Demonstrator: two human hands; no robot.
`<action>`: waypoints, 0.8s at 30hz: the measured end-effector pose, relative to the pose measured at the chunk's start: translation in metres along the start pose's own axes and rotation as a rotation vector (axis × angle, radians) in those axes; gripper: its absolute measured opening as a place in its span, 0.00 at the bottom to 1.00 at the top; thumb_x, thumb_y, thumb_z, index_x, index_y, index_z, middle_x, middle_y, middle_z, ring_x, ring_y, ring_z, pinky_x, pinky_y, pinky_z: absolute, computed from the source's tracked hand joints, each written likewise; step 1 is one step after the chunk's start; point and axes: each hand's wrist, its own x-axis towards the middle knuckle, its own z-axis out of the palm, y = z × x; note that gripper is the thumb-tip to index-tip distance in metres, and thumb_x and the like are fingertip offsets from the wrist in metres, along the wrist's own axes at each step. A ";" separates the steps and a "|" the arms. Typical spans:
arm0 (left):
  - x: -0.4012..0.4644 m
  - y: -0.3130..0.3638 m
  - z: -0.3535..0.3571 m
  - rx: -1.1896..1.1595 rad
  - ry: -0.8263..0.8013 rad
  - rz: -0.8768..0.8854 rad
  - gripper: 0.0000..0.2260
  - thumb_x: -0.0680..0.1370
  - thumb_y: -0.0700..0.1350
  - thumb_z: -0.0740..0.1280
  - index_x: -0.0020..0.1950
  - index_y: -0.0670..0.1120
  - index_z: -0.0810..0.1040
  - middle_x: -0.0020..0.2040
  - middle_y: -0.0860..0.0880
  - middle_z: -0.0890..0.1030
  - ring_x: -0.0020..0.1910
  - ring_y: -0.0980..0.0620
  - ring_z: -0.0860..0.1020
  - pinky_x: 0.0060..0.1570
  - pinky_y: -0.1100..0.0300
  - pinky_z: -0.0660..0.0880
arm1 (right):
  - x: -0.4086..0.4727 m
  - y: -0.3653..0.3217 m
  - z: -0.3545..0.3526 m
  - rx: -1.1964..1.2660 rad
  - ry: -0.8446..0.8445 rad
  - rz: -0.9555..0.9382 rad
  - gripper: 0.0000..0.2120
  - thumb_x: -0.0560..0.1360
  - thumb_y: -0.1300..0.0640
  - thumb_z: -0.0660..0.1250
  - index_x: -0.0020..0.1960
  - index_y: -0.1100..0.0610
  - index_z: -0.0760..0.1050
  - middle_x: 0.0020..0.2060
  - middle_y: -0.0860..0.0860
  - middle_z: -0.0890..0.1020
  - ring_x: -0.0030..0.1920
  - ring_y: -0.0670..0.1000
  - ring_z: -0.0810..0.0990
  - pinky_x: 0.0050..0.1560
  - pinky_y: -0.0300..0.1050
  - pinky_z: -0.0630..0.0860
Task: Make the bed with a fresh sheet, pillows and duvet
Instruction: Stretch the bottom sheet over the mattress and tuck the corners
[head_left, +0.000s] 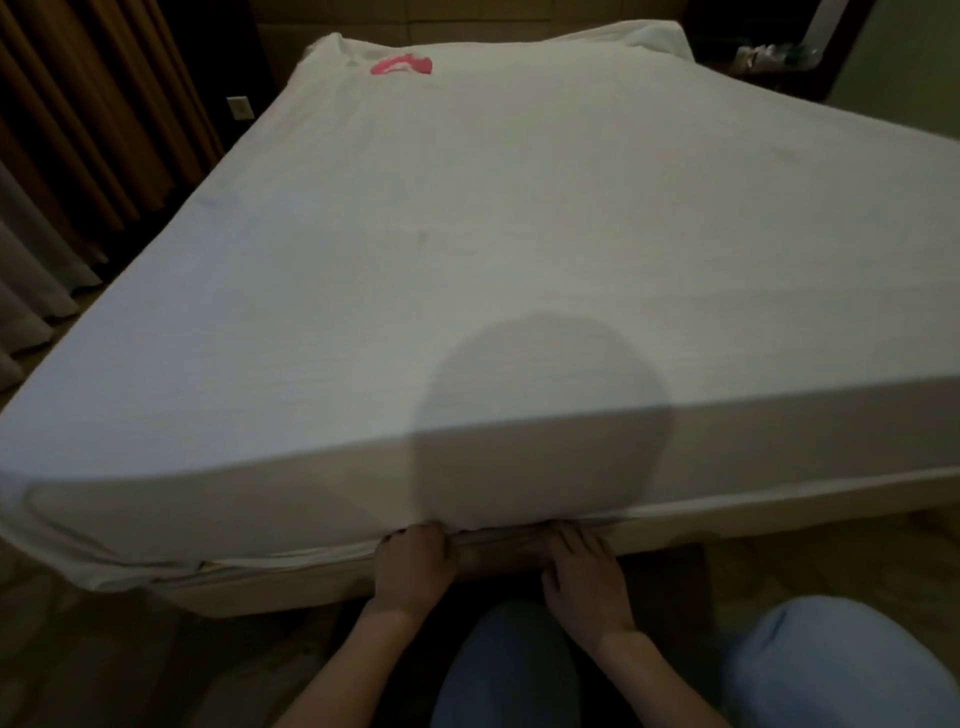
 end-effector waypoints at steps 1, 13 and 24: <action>0.003 0.000 -0.003 -0.021 -0.022 -0.009 0.16 0.81 0.52 0.55 0.61 0.48 0.77 0.61 0.47 0.79 0.59 0.47 0.78 0.54 0.61 0.71 | 0.001 0.004 -0.007 0.002 -0.037 0.015 0.22 0.56 0.49 0.67 0.49 0.51 0.83 0.46 0.46 0.82 0.46 0.49 0.83 0.45 0.42 0.80; -0.073 0.033 -0.206 -0.142 -0.340 -0.030 0.18 0.81 0.53 0.56 0.65 0.47 0.75 0.64 0.43 0.76 0.61 0.44 0.75 0.59 0.52 0.72 | -0.050 0.011 -0.213 -0.068 -0.685 0.051 0.38 0.79 0.47 0.58 0.79 0.56 0.40 0.75 0.59 0.60 0.73 0.57 0.64 0.70 0.47 0.63; -0.212 0.081 -0.406 -0.295 -0.410 0.092 0.14 0.82 0.51 0.56 0.61 0.48 0.76 0.59 0.47 0.78 0.57 0.48 0.77 0.52 0.57 0.72 | -0.158 -0.015 -0.432 0.053 -0.646 0.264 0.33 0.81 0.46 0.55 0.79 0.55 0.45 0.72 0.57 0.66 0.70 0.57 0.67 0.66 0.47 0.66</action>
